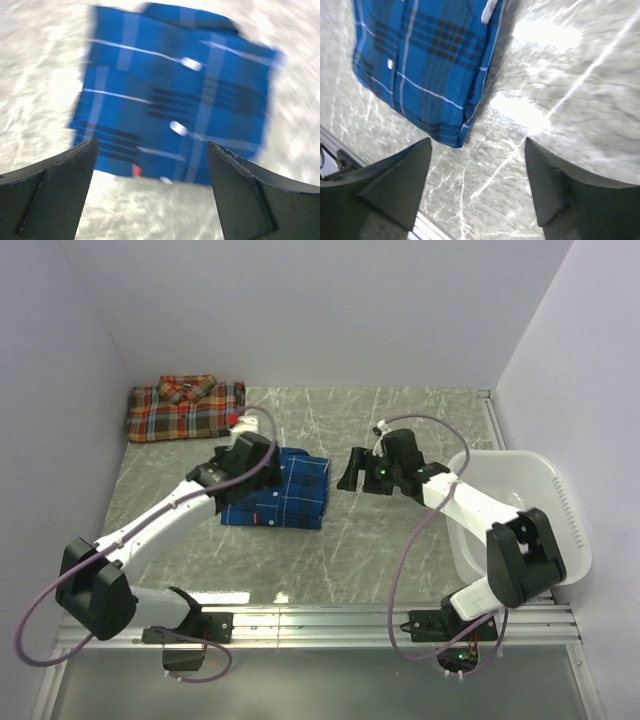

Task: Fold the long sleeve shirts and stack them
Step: Fold the shirt

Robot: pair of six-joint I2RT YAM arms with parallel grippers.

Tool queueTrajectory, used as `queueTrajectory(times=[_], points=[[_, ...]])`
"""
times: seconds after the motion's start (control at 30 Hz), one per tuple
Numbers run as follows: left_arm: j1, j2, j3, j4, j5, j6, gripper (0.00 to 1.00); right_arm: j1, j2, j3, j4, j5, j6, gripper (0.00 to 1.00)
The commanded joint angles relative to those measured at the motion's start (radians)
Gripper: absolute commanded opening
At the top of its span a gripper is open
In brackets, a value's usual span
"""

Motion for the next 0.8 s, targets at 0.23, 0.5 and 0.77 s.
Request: queueTrajectory(times=[0.23,0.5,0.77], points=[[-0.416,0.08,-0.022,0.119,-0.142,0.19,0.99,-0.111,-0.237,-0.06,0.001,0.016,0.019,0.98],[-0.587,0.321,0.068,0.126,-0.291,0.281,0.98,-0.183,-0.358,-0.145,0.045,0.041,0.1,1.0],[-0.596,0.422,0.048,0.195,-0.272,0.319,0.79,-0.228,-0.394,-0.2,0.075,0.032,0.122,1.0]])
